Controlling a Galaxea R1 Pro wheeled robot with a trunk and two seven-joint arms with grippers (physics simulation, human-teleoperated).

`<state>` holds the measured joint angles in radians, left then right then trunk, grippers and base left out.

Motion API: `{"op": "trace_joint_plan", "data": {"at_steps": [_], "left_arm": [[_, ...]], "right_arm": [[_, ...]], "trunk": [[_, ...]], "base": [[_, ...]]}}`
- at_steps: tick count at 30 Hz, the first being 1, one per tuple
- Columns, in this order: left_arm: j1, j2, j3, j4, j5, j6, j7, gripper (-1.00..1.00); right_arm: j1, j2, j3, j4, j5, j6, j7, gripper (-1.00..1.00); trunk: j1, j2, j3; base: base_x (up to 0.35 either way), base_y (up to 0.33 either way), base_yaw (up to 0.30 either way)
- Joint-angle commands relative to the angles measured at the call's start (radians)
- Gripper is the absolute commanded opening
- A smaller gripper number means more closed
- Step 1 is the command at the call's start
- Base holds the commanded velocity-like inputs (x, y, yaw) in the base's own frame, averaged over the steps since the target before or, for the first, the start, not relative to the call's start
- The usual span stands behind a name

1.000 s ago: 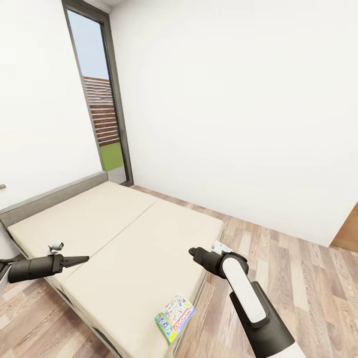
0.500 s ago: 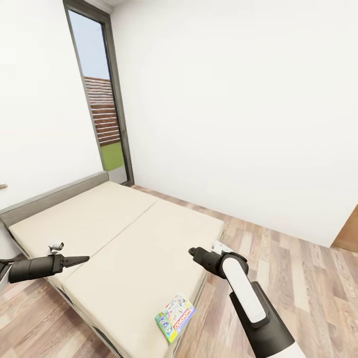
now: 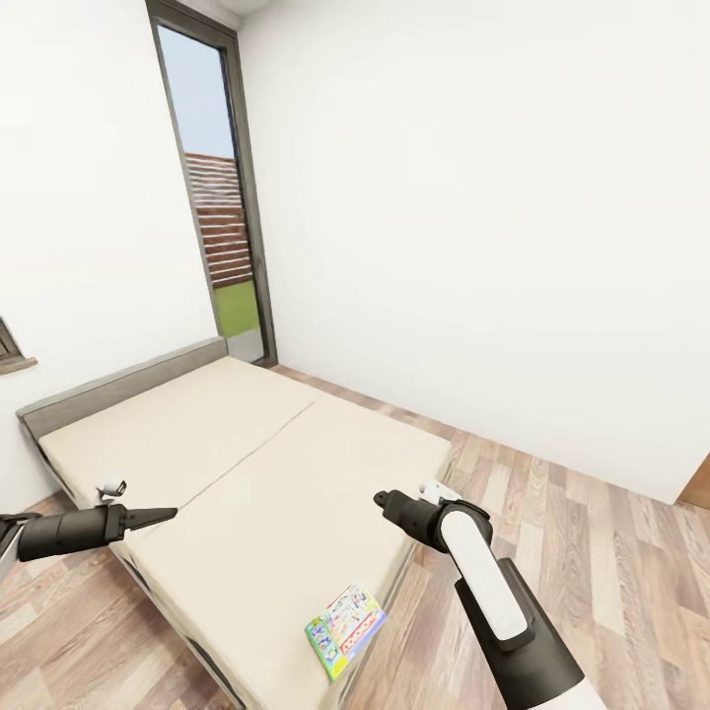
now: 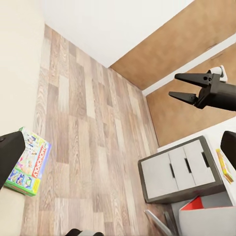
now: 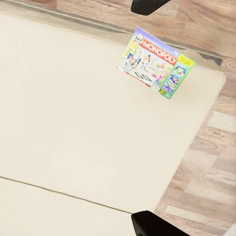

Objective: Put all the toys in the child's room - the three board games (two on the bed and one on the table), the two jigsaw puzzles on the table, and the tennis ball on the table - inside the toy box on the table in the child's room.

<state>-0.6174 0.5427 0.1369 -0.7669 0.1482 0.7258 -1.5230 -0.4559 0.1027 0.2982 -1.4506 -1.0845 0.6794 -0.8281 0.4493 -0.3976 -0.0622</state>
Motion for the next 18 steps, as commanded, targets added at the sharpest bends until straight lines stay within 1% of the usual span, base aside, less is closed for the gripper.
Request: {"op": "trace_joint_plan", "data": {"at_steps": [1,12,18], "left_arm": [[-0.001,0.0,0.0,0.0,0.001,0.011,-0.003,1.0],[-0.001,0.0,0.0,0.0,0.0,0.011,-0.003,1.0],[-0.001,0.0,-0.001,0.0,-0.001,0.01,-0.003,1.0]], "right_arm": [[-0.001,0.0,0.0,-0.001,-0.008,0.002,-0.009,1.0],[-0.001,0.0,0.001,-0.002,-0.008,0.002,-0.009,1.0],[-0.001,0.0,0.007,-0.002,-0.007,0.002,-0.009,1.0]], "trunk": [[0.001,-0.002,-0.002],[0.001,-0.002,-0.002],[0.001,-0.002,-0.002]], "base": [[0.0,-0.006,0.004],[0.0,-0.001,0.001],[0.042,-0.028,0.0]]}}
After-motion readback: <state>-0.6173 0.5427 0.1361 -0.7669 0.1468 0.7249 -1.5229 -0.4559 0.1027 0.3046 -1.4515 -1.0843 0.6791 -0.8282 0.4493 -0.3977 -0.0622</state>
